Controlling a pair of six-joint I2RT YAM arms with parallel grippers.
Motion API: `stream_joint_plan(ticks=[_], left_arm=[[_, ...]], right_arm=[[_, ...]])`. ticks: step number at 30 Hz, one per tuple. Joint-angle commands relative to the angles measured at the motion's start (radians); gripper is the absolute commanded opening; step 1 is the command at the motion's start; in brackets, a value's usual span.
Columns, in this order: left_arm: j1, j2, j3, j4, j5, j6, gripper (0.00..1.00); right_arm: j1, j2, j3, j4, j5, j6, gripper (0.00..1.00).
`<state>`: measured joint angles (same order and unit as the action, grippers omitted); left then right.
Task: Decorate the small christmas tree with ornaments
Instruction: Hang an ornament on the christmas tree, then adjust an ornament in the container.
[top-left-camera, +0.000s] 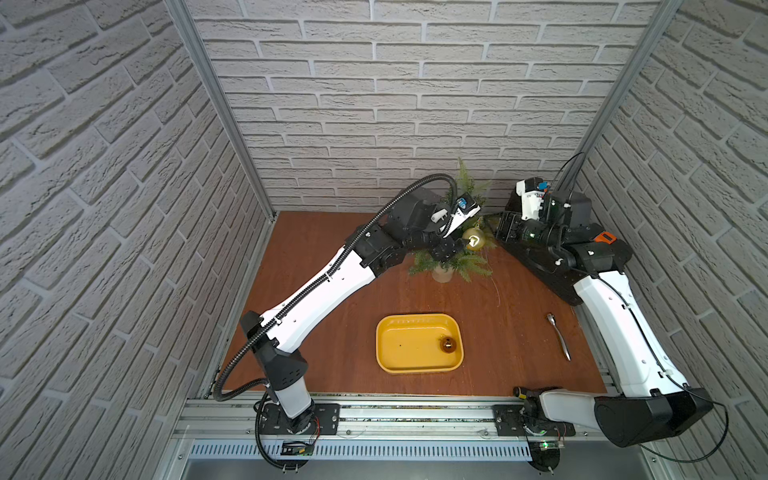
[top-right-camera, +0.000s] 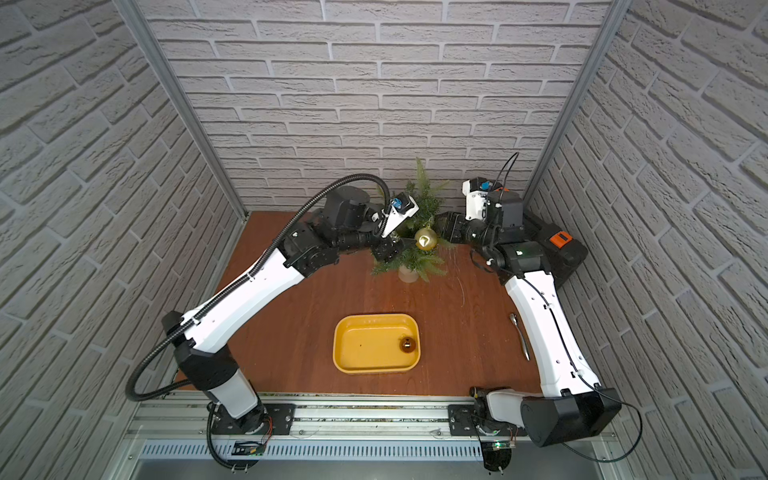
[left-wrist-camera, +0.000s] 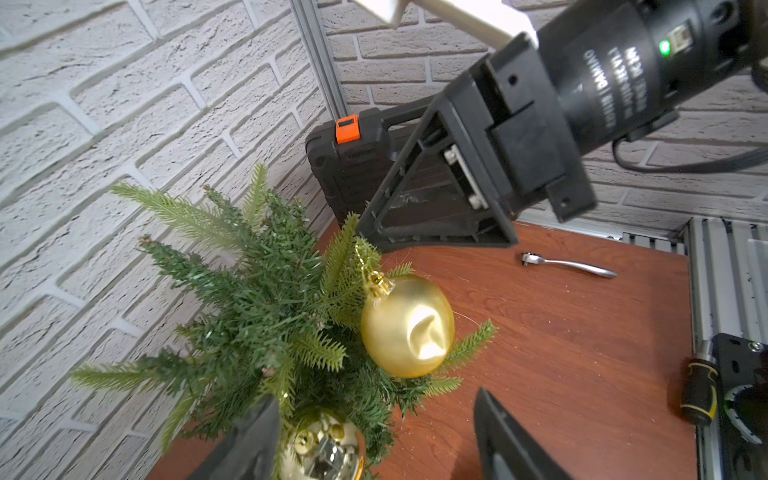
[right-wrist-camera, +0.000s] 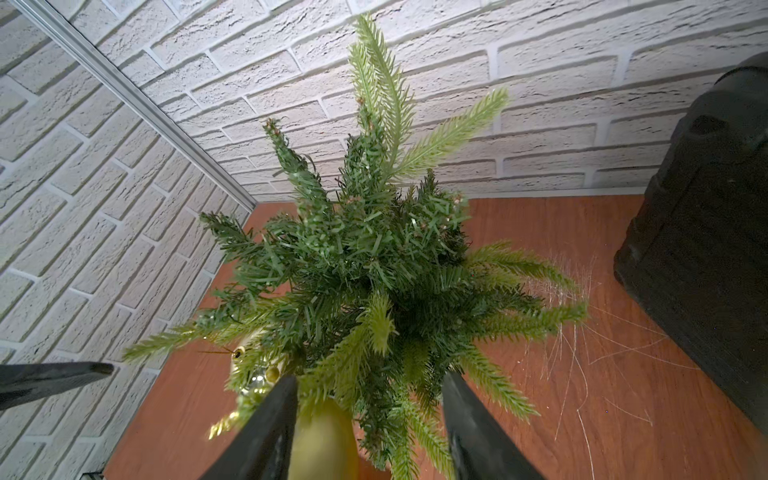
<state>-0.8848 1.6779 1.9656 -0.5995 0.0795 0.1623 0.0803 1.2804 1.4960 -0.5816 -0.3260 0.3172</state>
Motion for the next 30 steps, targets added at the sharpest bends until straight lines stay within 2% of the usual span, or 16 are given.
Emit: stream_joint_plan(ticks=[1, 10, 19, 25, 30], left_arm=[[-0.002, -0.067, -0.042, 0.066, -0.045, -0.008, 0.74], [0.022, -0.204, -0.196, 0.059, -0.138, -0.039, 0.74], [0.148, -0.355, -0.382, 0.038, -0.123, -0.143, 0.74], [0.305, -0.483, -0.562, 0.019, -0.039, -0.211, 0.73], [0.416, -0.577, -0.703, 0.016, 0.005, -0.222, 0.73]], right_arm=[[-0.004, -0.06, 0.019, -0.003, 0.015, -0.004, 0.59], [0.001, -0.131, 0.016, -0.069, 0.0, -0.012, 0.59], [0.058, -0.214, -0.026, -0.173, 0.008, -0.023, 0.56], [0.187, -0.295, -0.097, -0.307, 0.116, -0.028, 0.53], [0.371, -0.338, -0.204, -0.4, 0.236, 0.025, 0.51]])
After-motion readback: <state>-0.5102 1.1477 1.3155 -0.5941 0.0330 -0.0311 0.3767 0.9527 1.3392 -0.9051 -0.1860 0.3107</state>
